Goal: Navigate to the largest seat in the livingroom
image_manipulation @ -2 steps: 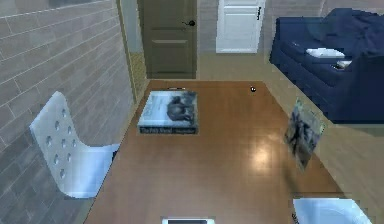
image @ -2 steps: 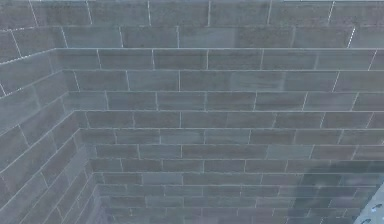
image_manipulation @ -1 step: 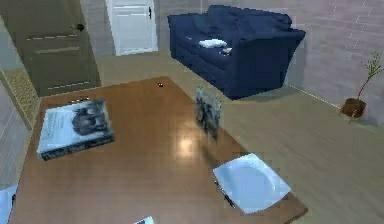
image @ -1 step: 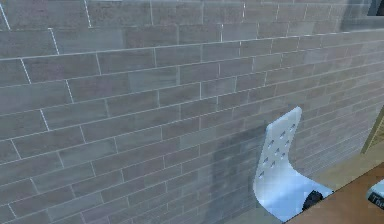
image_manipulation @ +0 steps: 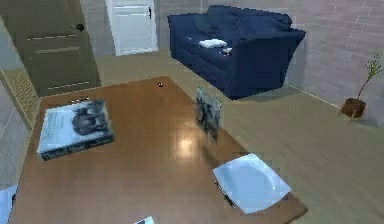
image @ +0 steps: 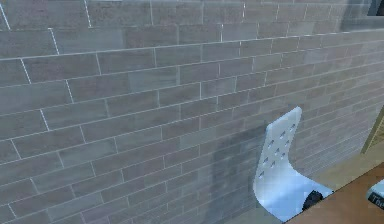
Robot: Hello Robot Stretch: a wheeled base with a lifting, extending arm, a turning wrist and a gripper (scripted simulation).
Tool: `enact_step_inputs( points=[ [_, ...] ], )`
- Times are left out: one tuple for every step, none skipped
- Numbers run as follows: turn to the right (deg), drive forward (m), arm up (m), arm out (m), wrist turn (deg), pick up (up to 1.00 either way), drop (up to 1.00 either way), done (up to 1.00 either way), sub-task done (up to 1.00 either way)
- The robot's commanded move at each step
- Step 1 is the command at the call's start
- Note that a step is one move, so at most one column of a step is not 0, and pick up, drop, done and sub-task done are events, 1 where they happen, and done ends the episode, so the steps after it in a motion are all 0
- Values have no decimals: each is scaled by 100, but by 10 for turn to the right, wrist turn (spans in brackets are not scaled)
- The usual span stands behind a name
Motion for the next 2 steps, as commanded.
enact_step_inputs(
  points=[
    [-420,0,0,0,0,0,0,0,0],
    [0,15,0,0,0,0,0,0,0]
  ],
)
